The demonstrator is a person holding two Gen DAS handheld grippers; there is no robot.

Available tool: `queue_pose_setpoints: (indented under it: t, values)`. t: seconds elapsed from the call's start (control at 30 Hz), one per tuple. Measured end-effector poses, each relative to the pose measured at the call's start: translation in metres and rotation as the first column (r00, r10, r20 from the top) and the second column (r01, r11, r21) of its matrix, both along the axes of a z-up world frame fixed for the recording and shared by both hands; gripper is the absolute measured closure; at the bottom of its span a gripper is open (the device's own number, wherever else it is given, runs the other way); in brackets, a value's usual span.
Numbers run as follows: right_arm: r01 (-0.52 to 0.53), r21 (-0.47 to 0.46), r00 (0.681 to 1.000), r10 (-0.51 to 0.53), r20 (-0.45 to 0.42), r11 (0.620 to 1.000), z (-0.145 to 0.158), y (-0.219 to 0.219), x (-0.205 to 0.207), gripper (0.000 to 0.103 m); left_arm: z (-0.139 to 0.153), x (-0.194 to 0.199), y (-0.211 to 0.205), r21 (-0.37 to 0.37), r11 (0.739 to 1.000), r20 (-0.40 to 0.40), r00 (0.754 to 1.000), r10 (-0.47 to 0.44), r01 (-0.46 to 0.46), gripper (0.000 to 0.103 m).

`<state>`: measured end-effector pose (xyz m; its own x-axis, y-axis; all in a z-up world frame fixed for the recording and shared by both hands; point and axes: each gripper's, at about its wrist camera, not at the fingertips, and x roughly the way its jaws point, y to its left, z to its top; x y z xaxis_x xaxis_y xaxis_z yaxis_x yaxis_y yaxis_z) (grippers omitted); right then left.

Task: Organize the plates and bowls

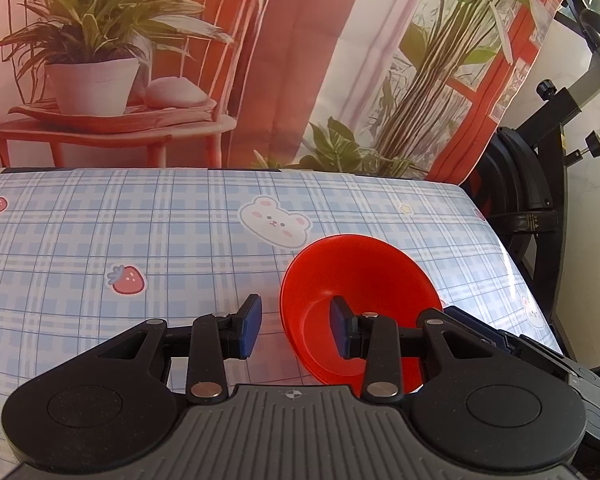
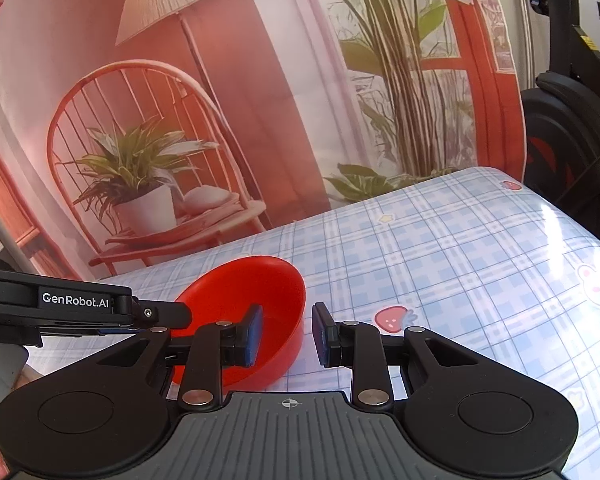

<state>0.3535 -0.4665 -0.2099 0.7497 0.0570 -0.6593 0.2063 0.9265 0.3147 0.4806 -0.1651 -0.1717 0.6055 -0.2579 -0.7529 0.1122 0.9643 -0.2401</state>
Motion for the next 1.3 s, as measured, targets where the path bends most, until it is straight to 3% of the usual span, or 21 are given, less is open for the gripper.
queue_pose_setpoints:
  t: [0.1, 0.17, 0.33, 0.7, 1.3]
  values:
    - [0.001, 0.004, 1.000, -0.001, -0.001, 1.000, -0.001, 0.002, 0.000, 0.081, -0.003, 0.000, 0.001, -0.005, 1.000, -0.009, 1.000, 0.006, -0.006, 0.066]
    - [0.003, 0.008, 1.000, -0.003, -0.002, 1.000, -0.002, 0.003, 0.000, 0.082, -0.003, 0.000, 0.001, 0.002, 1.000, -0.016, 1.000, -0.003, 0.003, 0.081]
    - [0.024, 0.020, 1.000, -0.023, -0.006, 1.000, -0.002, 0.002, -0.003, 0.091, -0.005, -0.003, 0.005, -0.003, 1.000, -0.020, 1.000, -0.002, 0.002, 0.086]
    - [0.065, 0.030, 0.998, -0.065, -0.003, 0.997, 0.014, 0.009, -0.019, 0.094, 0.015, -0.026, 0.007, -0.003, 0.999, 0.026, 0.999, -0.040, 0.040, 0.086]
    - [0.052, 0.011, 0.995, -0.053, 0.083, 0.999, 0.079, 0.069, -0.072, 0.093, 0.064, -0.106, 0.050, -0.020, 0.998, 0.088, 0.995, -0.054, 0.056, 0.086]
